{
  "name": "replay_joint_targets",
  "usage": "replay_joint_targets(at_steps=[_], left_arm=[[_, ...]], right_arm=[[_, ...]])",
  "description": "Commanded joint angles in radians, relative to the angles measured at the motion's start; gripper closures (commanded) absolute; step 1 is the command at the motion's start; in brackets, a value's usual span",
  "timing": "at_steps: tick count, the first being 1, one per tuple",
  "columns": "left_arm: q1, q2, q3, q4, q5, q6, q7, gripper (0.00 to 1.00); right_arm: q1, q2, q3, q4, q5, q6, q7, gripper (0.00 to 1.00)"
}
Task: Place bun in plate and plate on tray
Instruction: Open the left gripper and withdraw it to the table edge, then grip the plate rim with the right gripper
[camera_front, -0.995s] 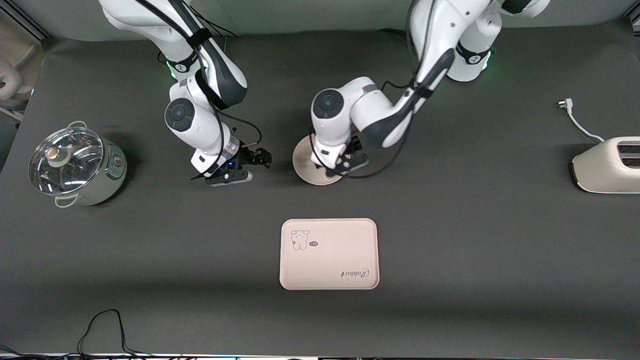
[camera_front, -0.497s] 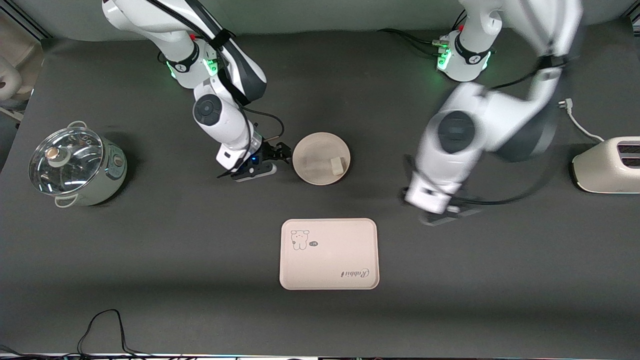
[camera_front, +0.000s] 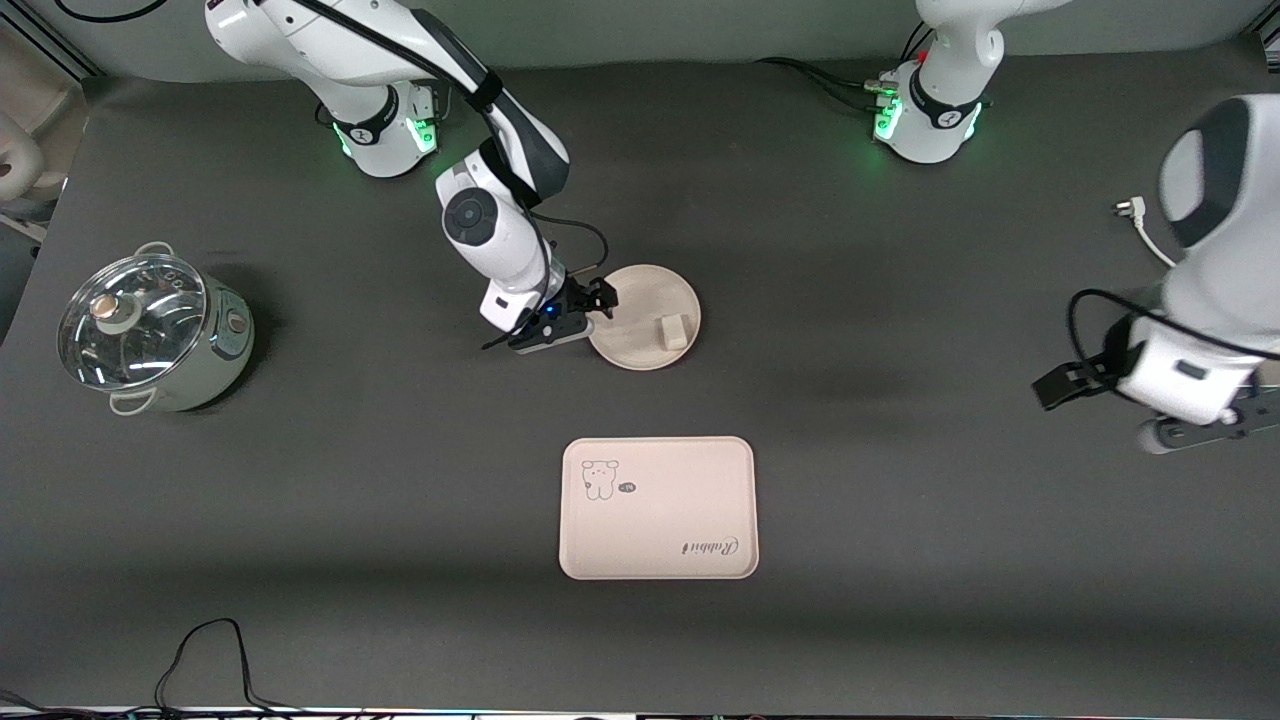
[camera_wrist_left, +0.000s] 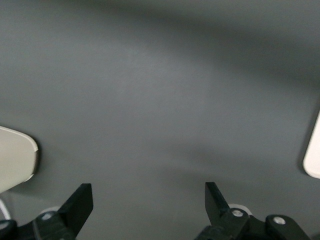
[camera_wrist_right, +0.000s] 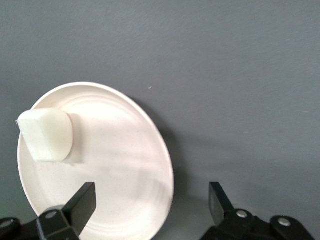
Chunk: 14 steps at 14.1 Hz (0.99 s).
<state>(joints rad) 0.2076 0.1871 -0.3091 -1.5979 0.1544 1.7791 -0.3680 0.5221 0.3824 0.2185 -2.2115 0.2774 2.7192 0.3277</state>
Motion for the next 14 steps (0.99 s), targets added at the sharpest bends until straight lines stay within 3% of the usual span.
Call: replay_joint_targets(at_steps=[1,3,5,7,11,14], left_arm=[[-0.205,-0.102,0.217,-0.049,-0.030,-0.065,0.047,0.00],[-0.321,-0.139,0.338,-0.076,-0.080,-0.072,0.052,0.00],[-0.329,-0.159,0.357,-0.077,-0.130,-0.075,0.054,0.00],[-0.329,-0.208,0.352,-0.128,-0.121,-0.070,0.060,0.00],[-0.197,-0.190,0.329,-0.094,-0.121,-0.064,0.311,0.00],[-0.212,-0.155,0.324,-0.045,-0.113,-0.084,0.307,0.00]], right_arm=[[0.049,0.062,-0.011,0.012,0.006,0.086,0.047,0.00],[0.046,0.078,-0.021,0.012,-0.026,0.103,0.047,0.01],[0.047,0.082,-0.036,0.010,-0.043,0.111,0.047,0.10],[0.047,0.095,-0.038,0.010,-0.046,0.114,0.047,0.30],[0.047,0.118,-0.038,0.009,-0.046,0.139,0.047,0.63],[0.046,0.122,-0.039,0.009,-0.046,0.139,0.047,0.89]])
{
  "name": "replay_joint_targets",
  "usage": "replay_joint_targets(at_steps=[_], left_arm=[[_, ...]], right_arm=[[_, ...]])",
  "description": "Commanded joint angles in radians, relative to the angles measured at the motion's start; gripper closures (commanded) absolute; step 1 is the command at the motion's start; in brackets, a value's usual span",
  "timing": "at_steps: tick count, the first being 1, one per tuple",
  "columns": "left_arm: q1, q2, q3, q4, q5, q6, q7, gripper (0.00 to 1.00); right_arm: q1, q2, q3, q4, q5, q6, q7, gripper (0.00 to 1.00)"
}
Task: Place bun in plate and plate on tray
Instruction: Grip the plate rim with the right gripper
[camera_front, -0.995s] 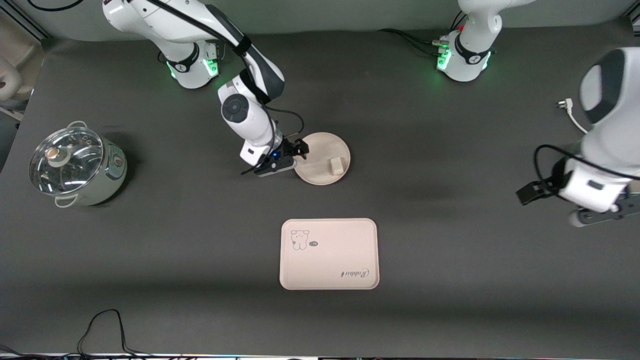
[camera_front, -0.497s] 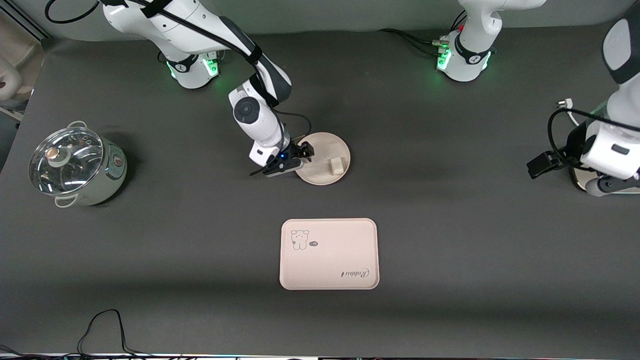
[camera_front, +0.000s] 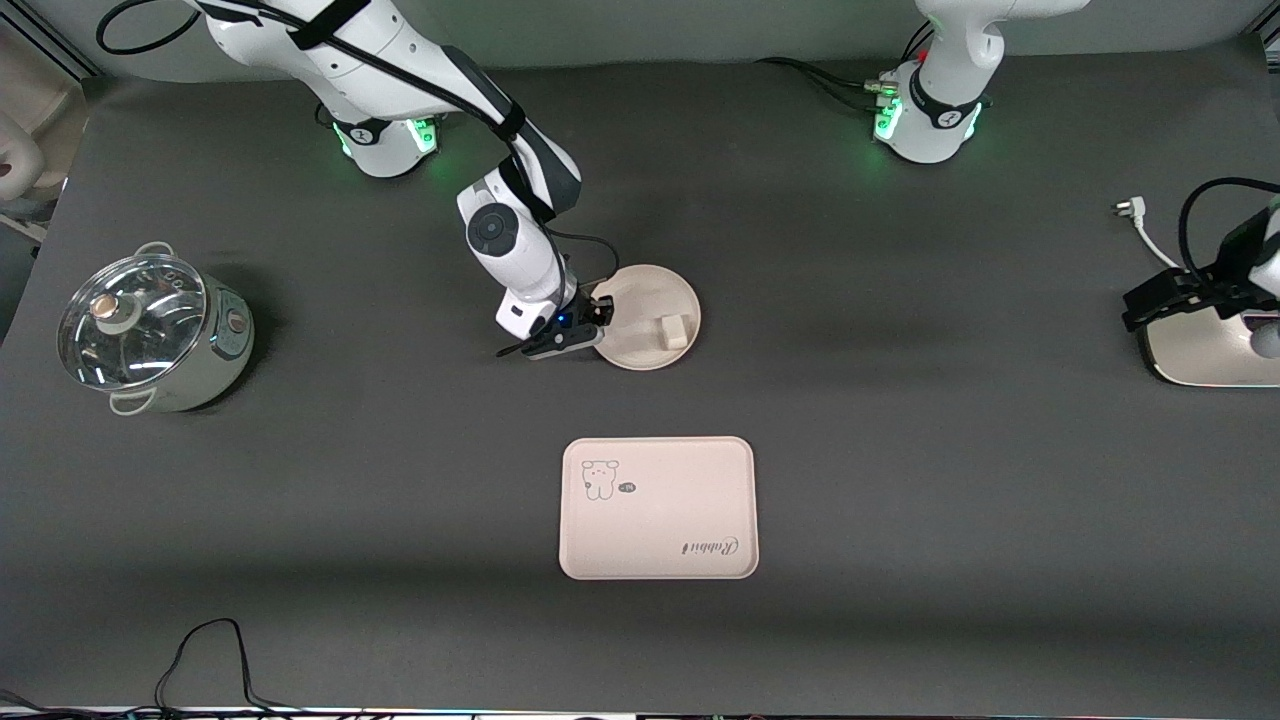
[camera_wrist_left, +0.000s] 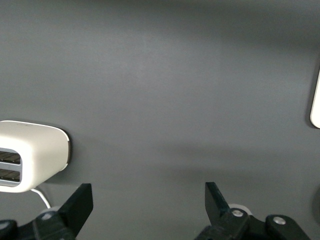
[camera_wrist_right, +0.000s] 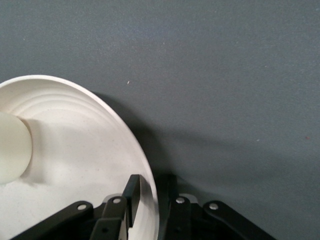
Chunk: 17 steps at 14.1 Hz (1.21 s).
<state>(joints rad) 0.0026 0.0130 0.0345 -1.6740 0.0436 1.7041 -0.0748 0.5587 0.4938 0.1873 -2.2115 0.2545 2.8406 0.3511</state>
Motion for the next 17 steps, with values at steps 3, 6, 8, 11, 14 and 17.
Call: replay_joint_targets(at_steps=[3,6,8,11,14,17], left_arm=[[-0.010,0.030,-0.016,0.046,0.007,-0.040,0.015,0.00],[-0.013,0.013,-0.018,0.053,0.005,-0.107,0.006,0.00],[-0.015,0.012,-0.019,0.056,0.007,-0.109,0.006,0.00],[-0.012,0.007,-0.018,0.057,0.005,-0.112,0.007,0.00],[-0.007,0.008,-0.015,0.066,0.005,-0.109,0.009,0.00],[-0.007,0.008,-0.016,0.068,0.005,-0.110,0.007,0.00]], right_arm=[[0.007,0.011,-0.012,0.013,-0.023,0.014,0.023,1.00],[0.003,-0.006,-0.012,0.019,-0.021,0.002,0.028,1.00],[-0.005,-0.017,-0.012,0.032,-0.020,-0.003,0.031,1.00],[-0.026,-0.027,-0.011,0.097,-0.001,-0.079,0.043,1.00],[-0.028,-0.043,-0.011,0.171,-0.001,-0.188,0.072,1.00],[-0.030,-0.054,-0.012,0.223,0.012,-0.254,0.074,1.00]])
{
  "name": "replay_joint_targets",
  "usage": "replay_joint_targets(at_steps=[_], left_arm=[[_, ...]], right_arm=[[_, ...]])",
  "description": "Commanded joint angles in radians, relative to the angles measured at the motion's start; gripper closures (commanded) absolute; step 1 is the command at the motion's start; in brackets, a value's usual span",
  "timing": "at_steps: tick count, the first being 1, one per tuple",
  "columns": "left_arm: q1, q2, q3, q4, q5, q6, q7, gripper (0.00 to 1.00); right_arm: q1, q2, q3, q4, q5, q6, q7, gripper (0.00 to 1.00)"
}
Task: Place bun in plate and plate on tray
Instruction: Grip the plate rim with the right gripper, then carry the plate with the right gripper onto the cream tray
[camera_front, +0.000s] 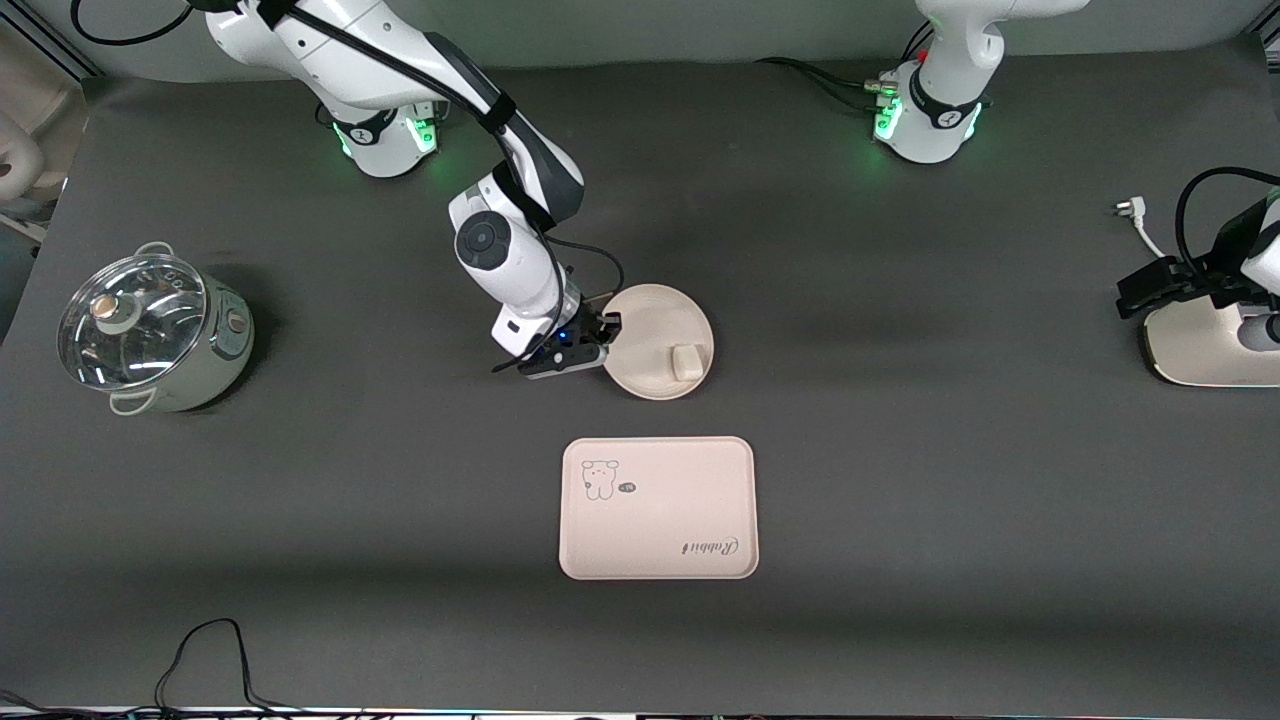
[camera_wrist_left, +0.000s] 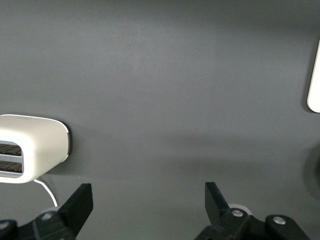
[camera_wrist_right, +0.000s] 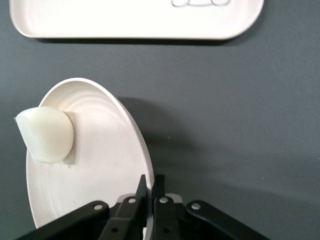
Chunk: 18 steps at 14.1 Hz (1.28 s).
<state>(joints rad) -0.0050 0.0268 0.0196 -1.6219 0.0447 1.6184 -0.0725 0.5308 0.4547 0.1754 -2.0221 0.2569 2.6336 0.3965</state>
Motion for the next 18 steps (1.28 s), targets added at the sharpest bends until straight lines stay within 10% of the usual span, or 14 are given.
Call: replay_joint_targets(at_steps=[1,9,18], left_arm=[[-0.003,-0.004,-0.001,0.019,0.004,-0.025,0.003,0.00],[-0.010,0.015,-0.010,0.019,0.003,-0.011,0.002,0.00],[-0.012,0.015,-0.010,0.020,0.003,-0.020,0.002,0.00]], right_arm=[[-0.008,-0.025,-0.001,0.043,0.016,-0.059,0.028,1.00],[-0.041,0.067,-0.001,0.421,0.053,-0.184,0.016,1.00],[-0.141,0.508,0.007,0.893,0.051,-0.178,-0.104,1.00]])
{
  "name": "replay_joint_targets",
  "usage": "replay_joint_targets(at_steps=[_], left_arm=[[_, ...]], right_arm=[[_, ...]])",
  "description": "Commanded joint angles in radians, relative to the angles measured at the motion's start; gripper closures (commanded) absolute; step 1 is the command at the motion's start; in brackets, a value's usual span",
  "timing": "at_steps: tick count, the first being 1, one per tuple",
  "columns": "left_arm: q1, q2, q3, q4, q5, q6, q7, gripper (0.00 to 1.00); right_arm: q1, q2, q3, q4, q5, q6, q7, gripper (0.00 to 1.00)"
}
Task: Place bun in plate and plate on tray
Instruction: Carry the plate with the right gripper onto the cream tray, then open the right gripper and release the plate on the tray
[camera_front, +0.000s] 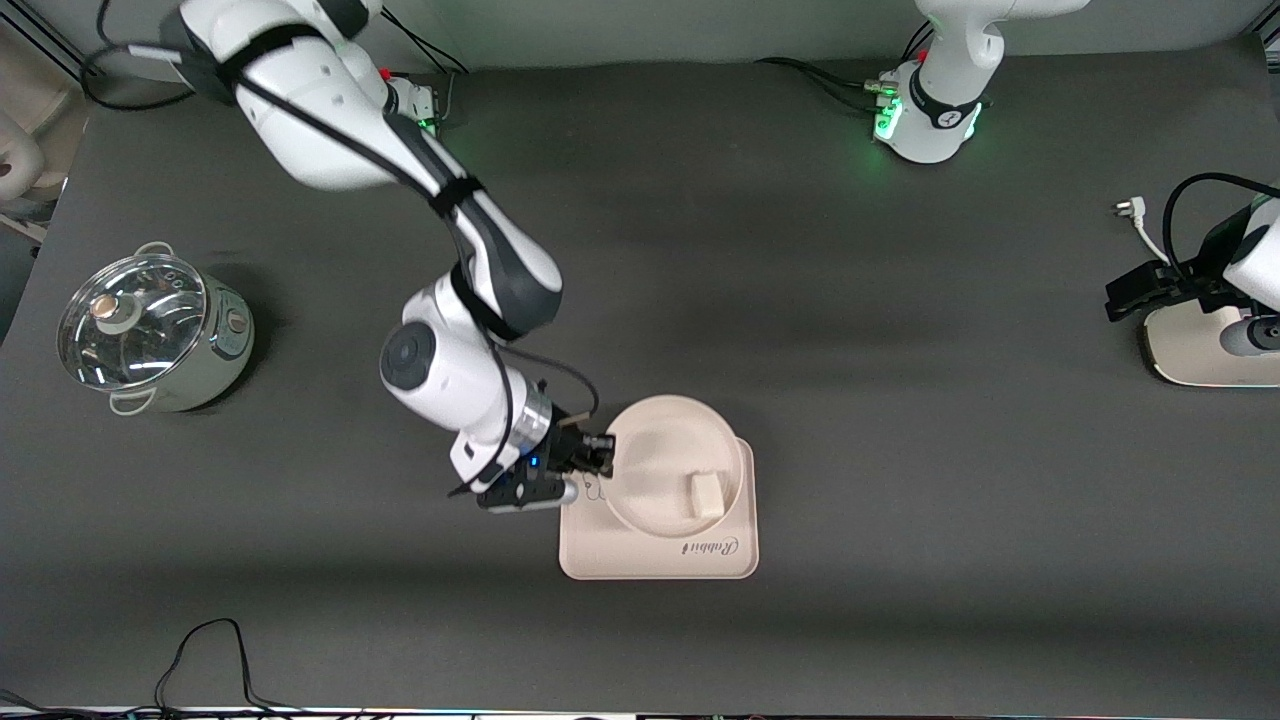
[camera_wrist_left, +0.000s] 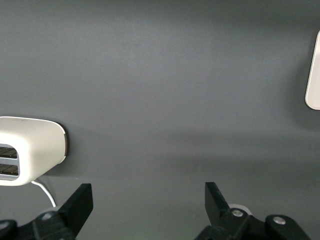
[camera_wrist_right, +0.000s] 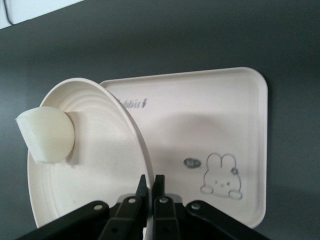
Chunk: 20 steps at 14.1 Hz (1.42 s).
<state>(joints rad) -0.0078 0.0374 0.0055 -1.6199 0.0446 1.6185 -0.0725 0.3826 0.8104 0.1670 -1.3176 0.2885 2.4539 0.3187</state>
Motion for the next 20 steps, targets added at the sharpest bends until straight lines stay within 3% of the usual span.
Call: replay_joint_targets(at_steps=[1,9,10,11,14,17,20], left_arm=[[-0.009,0.004,0.004,0.017,0.003,-0.020,0.003,0.00],[-0.009,0.004,0.004,0.021,0.001,-0.020,0.002,0.00],[-0.009,0.004,0.004,0.023,0.000,-0.020,0.002,0.00],[-0.009,0.004,0.004,0.023,0.000,-0.020,0.002,0.00],[-0.008,0.004,0.004,0.023,0.000,-0.020,0.002,0.00],[-0.008,0.004,0.004,0.023,0.000,-0.022,0.002,0.00],[-0.009,0.002,0.004,0.025,-0.005,-0.022,0.002,0.00]], right_arm=[[0.007,0.198,0.016,0.231,0.020,0.014,-0.026,1.00],[0.004,0.293,0.006,0.247,0.001,0.073,-0.056,1.00],[0.001,0.289,0.006,0.245,-0.002,0.071,-0.056,0.80],[0.001,0.283,0.003,0.242,-0.017,0.071,-0.055,0.01],[0.003,0.219,-0.021,0.213,-0.121,0.044,-0.033,0.00],[-0.004,0.092,-0.055,0.183,-0.121,-0.134,-0.032,0.00],[-0.019,-0.174,-0.147,0.014,-0.109,-0.341,-0.041,0.00]])
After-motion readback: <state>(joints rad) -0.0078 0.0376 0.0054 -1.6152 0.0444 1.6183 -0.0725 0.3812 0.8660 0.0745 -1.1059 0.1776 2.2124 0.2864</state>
